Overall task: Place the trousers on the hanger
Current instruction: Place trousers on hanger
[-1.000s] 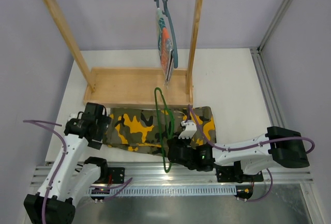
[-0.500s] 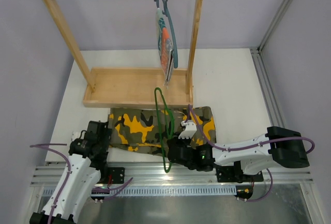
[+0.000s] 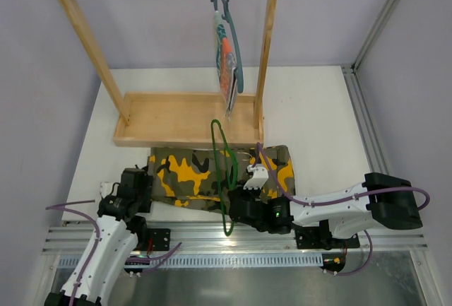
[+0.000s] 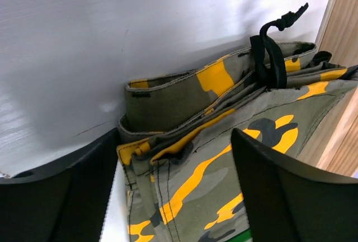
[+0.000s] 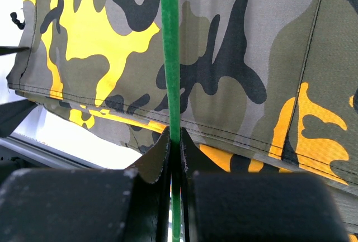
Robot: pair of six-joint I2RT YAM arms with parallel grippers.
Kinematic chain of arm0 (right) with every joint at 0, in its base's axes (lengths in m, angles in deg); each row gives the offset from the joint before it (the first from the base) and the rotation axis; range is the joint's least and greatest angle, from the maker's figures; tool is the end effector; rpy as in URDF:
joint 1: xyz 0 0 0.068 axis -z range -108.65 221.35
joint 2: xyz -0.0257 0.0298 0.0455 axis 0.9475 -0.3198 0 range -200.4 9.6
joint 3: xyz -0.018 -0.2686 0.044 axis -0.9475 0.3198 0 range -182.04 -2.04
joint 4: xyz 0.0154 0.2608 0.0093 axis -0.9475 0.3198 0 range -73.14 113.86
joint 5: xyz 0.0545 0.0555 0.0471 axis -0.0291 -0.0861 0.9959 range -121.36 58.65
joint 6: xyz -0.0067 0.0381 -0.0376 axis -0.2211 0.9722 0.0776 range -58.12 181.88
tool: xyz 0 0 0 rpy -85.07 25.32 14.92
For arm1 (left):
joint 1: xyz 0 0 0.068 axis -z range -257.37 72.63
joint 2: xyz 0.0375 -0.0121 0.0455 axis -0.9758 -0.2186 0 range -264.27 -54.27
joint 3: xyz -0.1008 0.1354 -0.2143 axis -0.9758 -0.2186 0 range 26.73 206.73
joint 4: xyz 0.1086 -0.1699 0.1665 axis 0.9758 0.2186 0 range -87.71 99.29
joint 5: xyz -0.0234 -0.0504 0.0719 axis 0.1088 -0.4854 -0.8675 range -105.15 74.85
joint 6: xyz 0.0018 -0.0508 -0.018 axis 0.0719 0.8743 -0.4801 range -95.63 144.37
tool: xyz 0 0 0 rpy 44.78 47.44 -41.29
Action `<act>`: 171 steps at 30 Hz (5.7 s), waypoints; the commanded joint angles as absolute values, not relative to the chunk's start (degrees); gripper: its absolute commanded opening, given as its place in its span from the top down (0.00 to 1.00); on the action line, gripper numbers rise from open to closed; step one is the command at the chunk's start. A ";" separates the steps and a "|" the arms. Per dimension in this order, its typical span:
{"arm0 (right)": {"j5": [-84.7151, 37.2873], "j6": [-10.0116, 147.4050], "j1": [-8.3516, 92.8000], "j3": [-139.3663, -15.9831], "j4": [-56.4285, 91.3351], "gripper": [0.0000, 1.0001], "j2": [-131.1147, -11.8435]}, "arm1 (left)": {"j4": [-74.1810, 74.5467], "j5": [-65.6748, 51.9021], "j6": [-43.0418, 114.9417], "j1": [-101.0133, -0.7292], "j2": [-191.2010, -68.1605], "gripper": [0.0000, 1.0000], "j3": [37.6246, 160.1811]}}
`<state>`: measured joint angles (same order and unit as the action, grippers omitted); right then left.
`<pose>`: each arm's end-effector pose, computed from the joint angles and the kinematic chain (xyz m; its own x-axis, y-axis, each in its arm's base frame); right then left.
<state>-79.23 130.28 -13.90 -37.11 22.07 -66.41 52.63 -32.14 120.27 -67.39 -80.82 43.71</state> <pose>0.0469 0.2453 0.1838 -0.6040 0.2631 -0.7523 -0.1748 0.8772 0.4471 0.0901 -0.0052 0.1564 0.0662 -0.9775 -0.2001 -0.8498 0.0498 -0.5247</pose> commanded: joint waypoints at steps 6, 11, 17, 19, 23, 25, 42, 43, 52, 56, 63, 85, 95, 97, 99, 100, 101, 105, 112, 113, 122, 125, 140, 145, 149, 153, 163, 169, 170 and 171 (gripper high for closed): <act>-80.93 130.17 -13.37 -37.55 20.99 0.96 -65.63 | 48.95 -33.69 119.65 -67.70 -86.53 0.56 41.94; -81.01 129.21 -13.29 -37.72 20.99 0.96 -64.93 | 51.16 -37.38 111.58 -67.61 -86.62 0.85 47.55; -80.66 128.94 -13.29 -37.99 19.32 0.96 -66.42 | 44.92 -34.49 93.24 -65.07 -90.75 1.00 53.88; -80.05 129.20 -13.11 -37.99 19.06 0.96 -66.95 | 41.86 -34.48 89.78 -61.21 -90.23 1.00 55.21; -79.43 129.38 -12.59 -37.90 18.88 0.96 -67.57 | 35.54 -32.82 84.15 -55.23 -86.90 1.00 55.39; -79.26 129.47 -12.23 -37.81 19.05 0.96 -67.57 | 33.23 -31.15 81.07 -52.77 -86.01 1.00 54.95; -79.25 135.01 -11.62 -40.09 27.66 0.96 -68.45 | 32.53 -28.87 66.65 -46.79 -79.58 1.00 55.83; -79.43 135.18 -11.53 -40.53 28.36 0.96 -68.27 | 31.48 -27.47 66.04 -46.70 -80.81 1.00 55.83; -77.86 131.93 -10.21 -40.01 28.19 0.96 -64.23 | 29.89 -25.61 60.24 -45.99 -80.73 1.00 58.46; -77.41 132.02 -9.16 -39.22 27.50 0.97 -62.47 | 28.83 -22.54 57.42 -45.91 -81.43 1.00 59.43; -76.36 130.44 -7.84 -38.95 26.27 0.96 -61.24 | 26.72 -18.58 55.49 -45.29 -82.05 1.00 58.90; -73.81 133.95 -7.57 -34.91 22.48 0.96 -62.21 | 6.78 -4.42 55.92 -29.23 -97.59 1.00 54.95; -74.95 134.74 -7.66 -34.21 23.62 0.96 -60.63 | -0.61 -9.08 57.24 -21.47 -112.71 1.00 57.50; -75.56 135.09 -7.57 -33.60 24.06 0.97 -59.48 | -2.80 -8.73 58.38 -20.86 -114.21 1.00 56.45; -76.09 135.18 -7.66 -33.16 24.24 0.96 -58.52 | -6.14 -7.94 59.61 -20.33 -115.53 0.98 55.57; -76.44 135.27 -7.66 -33.07 24.59 0.96 -58.43 | -7.28 -7.68 59.96 -19.89 -115.80 0.97 54.87; -76.53 135.18 -7.58 -33.07 24.77 0.96 -58.25 | -8.25 -7.33 60.31 -19.72 -116.06 0.93 54.60; -76.71 135.18 -7.66 -32.98 24.86 0.96 -58.16 | -11.94 -5.66 61.72 -19.28 -115.45 0.91 53.54; -77.32 135.27 -7.58 -32.63 25.12 0.96 -57.02 | -9.58 1.36 61.72 -19.28 -120.53 0.80 56.00; -77.41 135.36 -7.66 -32.45 25.21 0.96 -56.41 | -9.58 1.81 61.72 -19.28 -121.41 0.79 56.26; -77.59 135.27 -7.66 -31.22 25.21 0.96 -54.56 | -8.01 -5.80 62.87 -19.36 -116.26 0.47 58.37; -77.59 135.18 -7.66 -30.61 24.68 0.96 -54.29 | -1.43 -11.16 62.25 -19.28 -112.74 0.36 62.49; -77.15 134.74 -7.58 -30.43 24.15 0.96 -54.56 | 37.74 -18.07 73.14 -45.11 -96.82 0.19 64.65; -77.23 134.48 -7.66 -30.60 24.94 0.96 -53.86 | 21.99 -10.41 74.99 -45.12 -97.50 0.26 56.09; -77.41 133.87 -7.66 -31.39 25.47 0.96 -52.98 | 17.15 -5.59 74.73 -45.03 -105.39 0.35 58.55; -77.41 131.94 -7.66 -33.41 26.26 0.96 -52.63 | 17.65 -5.47 74.21 -44.50 -108.68 0.35 59.25; -75.13 127.90 -7.66 -43.16 21.70 0.96 -59.21 | 55.18 -44.73 71.66 -44.94 -100.59 0.25 84.89; -72.49 126.13 -7.66 -54.06 18.62 0.96 -69.49 | 60.82 -46.17 68.32 -45.03 -103.05 0.25 92.21; -72.49 125.78 -7.66 -55.29 18.62 0.96 -70.02 | 61.26 -45.82 67.79 -45.03 -103.05 0.25 92.13; -72.57 125.43 -7.66 -55.48 18.70 0.96 -70.29 | 61.35 -45.73 67.53 -45.03 -103.23 0.25 91.95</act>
